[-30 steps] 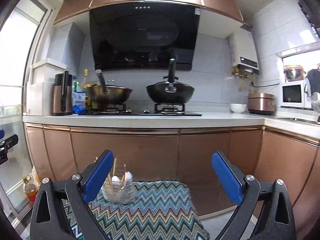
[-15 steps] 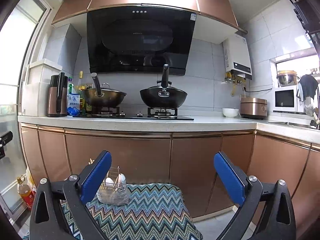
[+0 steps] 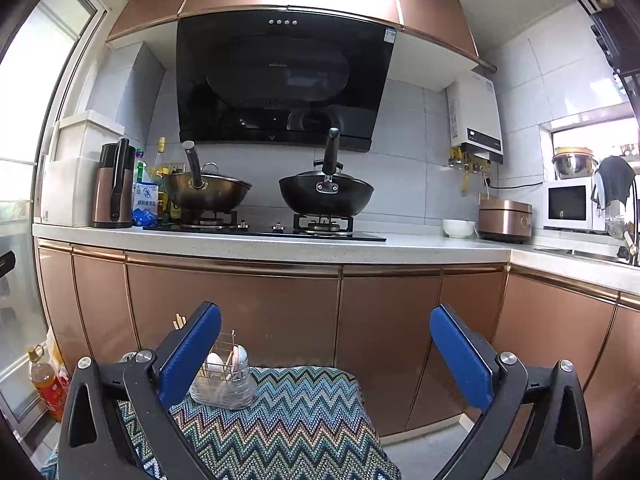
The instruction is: Organize utensils
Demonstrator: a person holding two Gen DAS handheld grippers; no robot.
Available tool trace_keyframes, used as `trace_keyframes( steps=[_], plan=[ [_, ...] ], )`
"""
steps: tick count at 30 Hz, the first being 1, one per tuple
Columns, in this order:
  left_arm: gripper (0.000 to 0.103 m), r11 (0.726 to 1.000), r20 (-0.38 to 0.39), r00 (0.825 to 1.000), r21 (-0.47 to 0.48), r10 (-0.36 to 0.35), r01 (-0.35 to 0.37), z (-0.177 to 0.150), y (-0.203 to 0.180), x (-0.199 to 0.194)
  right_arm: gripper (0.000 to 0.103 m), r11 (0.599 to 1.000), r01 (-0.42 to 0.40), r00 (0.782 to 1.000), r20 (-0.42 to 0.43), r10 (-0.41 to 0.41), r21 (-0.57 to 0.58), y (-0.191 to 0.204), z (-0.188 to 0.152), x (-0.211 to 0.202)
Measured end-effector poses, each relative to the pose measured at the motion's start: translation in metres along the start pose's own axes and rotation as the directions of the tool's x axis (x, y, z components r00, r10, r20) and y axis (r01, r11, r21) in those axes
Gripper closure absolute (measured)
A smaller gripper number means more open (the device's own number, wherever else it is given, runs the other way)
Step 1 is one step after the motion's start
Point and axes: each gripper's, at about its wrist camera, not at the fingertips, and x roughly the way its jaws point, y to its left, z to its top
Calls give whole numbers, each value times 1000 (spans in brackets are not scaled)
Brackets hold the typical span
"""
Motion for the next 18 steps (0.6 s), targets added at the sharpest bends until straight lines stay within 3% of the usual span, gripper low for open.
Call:
trace_keyframes(
  steps=[18],
  plan=[
    [26,1000,6,1000,-18,24,-24,-1,10,1,0,999,26,1000,12,-26,-22,1,0,-3]
  ],
)
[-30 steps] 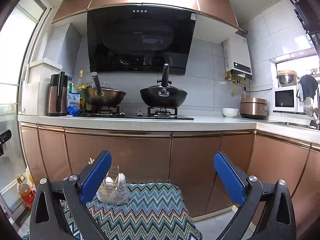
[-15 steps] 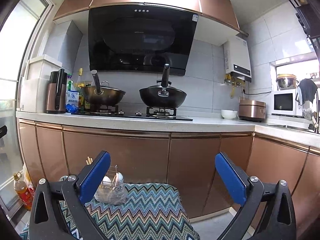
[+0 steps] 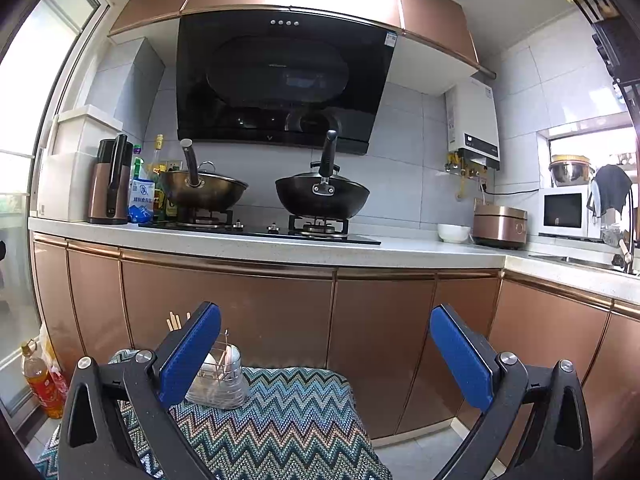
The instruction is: Organize utensils
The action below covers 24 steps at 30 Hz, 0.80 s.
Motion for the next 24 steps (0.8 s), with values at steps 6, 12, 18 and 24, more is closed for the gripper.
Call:
trace_keyframes(
  steps=[6,12,18,24],
  plan=[
    [26,1000,5,1000,0,-1,1,1,-2,0,0,1000,7,1000,3,-7,4,-3,0,0],
    [26,1000,11,1000,0,-13,13,2,-3,-2,0,1000,16,1000,11,-16,8,-6,2,-5],
    [26,1000,11,1000,-2,-20,20,2,-4,-3,0,1000,7,1000,17,-7,2,-6,2,-8],
    [26,999,13,999,9,-31,31,3,-8,-5,0,1000,6,1000,17,-6,13,-7,1,-8]
  ],
)
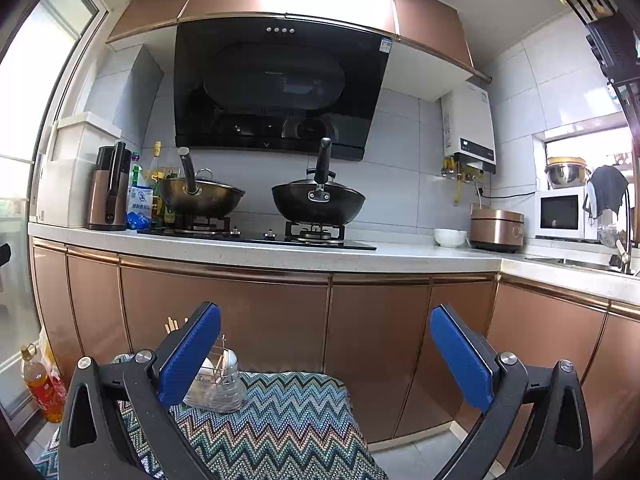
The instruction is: Organize utensils
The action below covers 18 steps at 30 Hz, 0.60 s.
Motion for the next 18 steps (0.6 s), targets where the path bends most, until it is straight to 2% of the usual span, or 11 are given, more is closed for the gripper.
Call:
trace_keyframes(
  steps=[18],
  plan=[
    [26,1000,18,1000,-3,-11,11,3,-2,-6,0,1000,5,1000,-8,-5,-2,1,0,-1]
  ],
)
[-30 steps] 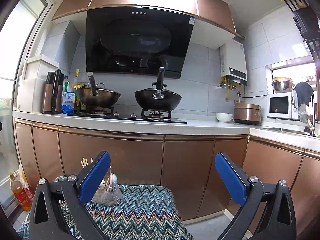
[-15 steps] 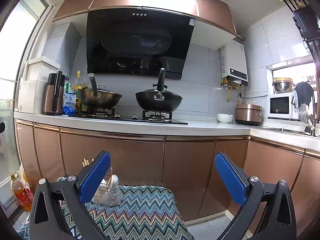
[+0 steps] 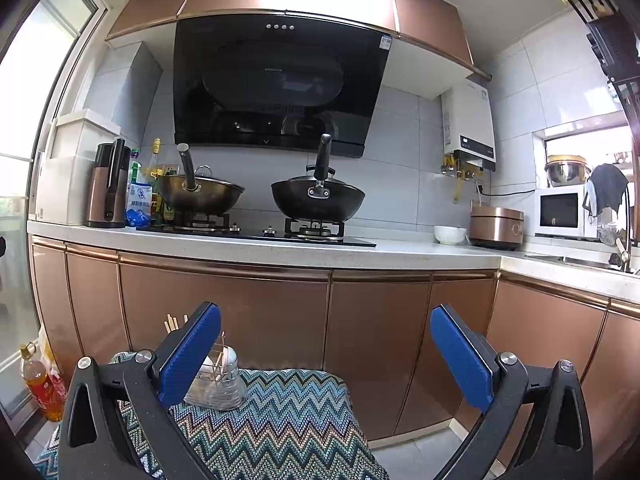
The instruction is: Organize utensils
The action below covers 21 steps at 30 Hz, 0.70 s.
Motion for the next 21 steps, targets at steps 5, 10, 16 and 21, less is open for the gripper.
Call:
trace_keyframes(
  steps=[5,10,16,21],
  plan=[
    [26,1000,-1,1000,-3,0,0,0,-1,1,0,1000,1,1000,3,-1,2,-1,0,-1],
    [26,1000,-4,1000,-4,-2,2,0,-2,0,0,1000,-2,1000,-2,2,-3,1,-1,1],
    [26,1000,-5,1000,-3,-4,4,0,-3,0,0,1000,-2,1000,1,2,-5,2,0,-2],
    [26,1000,0,1000,-9,-5,5,0,-2,-2,0,1000,0,1000,6,0,-4,1,0,-4]
  ],
)
